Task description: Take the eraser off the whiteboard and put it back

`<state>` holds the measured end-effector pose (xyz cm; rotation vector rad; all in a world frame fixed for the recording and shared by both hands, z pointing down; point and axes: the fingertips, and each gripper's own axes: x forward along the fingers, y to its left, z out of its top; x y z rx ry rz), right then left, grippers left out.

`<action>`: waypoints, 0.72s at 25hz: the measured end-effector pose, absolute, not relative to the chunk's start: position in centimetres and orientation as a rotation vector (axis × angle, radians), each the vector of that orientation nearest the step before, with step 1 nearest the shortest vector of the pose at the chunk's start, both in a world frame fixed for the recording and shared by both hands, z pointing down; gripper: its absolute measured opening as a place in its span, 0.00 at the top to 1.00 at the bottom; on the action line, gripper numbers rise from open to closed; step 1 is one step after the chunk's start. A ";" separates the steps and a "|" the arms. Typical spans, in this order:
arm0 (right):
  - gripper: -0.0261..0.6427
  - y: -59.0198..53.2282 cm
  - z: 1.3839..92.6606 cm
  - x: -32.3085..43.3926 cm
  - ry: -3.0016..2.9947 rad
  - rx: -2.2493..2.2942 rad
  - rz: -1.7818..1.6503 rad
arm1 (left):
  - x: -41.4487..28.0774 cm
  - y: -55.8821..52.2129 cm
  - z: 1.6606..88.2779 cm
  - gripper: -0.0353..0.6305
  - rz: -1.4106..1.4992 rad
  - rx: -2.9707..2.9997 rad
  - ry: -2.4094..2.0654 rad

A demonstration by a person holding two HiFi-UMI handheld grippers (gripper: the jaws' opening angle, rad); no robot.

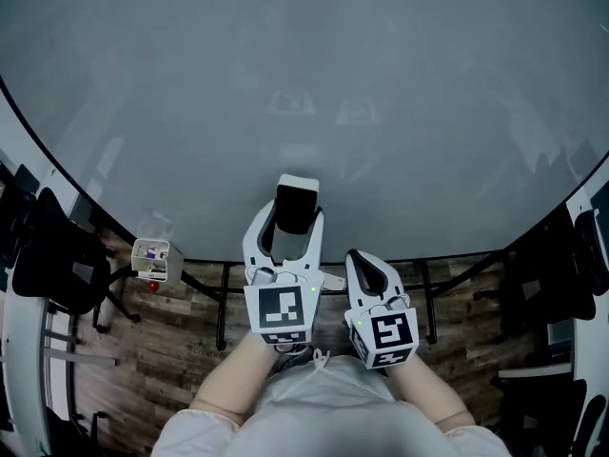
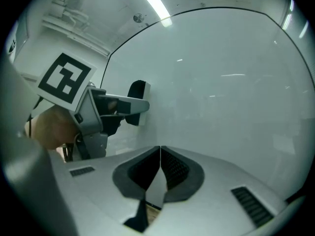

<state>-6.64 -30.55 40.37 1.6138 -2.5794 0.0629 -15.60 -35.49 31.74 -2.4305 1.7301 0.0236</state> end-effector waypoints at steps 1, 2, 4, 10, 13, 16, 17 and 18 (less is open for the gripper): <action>0.92 -30.7 40.4 -6.7 -2.581 1.611 0.064 | -15.7 -35.7 31.6 0.55 0.020 -2.422 1.738; 0.92 -30.8 40.4 -6.7 -2.581 1.608 0.066 | -15.8 -36.0 31.6 0.55 0.018 -2.411 1.748; 0.92 -30.9 40.5 -6.6 -2.579 1.613 0.070 | -16.0 -36.5 31.5 0.55 0.010 -2.391 1.771; 0.92 -31.4 40.6 -6.1 -2.571 1.640 0.062 | -16.1 -37.3 31.5 0.55 -0.002 -2.338 1.807; 0.92 -31.5 40.7 -6.1 -2.568 1.638 0.067 | -16.1 -37.3 31.5 0.55 0.014 -2.322 1.812; 0.92 -31.6 40.9 -6.1 -2.565 1.637 0.071 | -15.9 -37.3 31.5 0.55 0.024 -2.328 1.794; 0.92 -31.6 40.9 -6.1 -2.564 1.636 0.071 | -15.7 -37.2 31.5 0.55 0.028 -2.337 1.782; 0.92 -31.5 40.9 -6.1 -2.563 1.635 0.069 | -15.5 -37.1 31.5 0.54 0.033 -2.347 1.768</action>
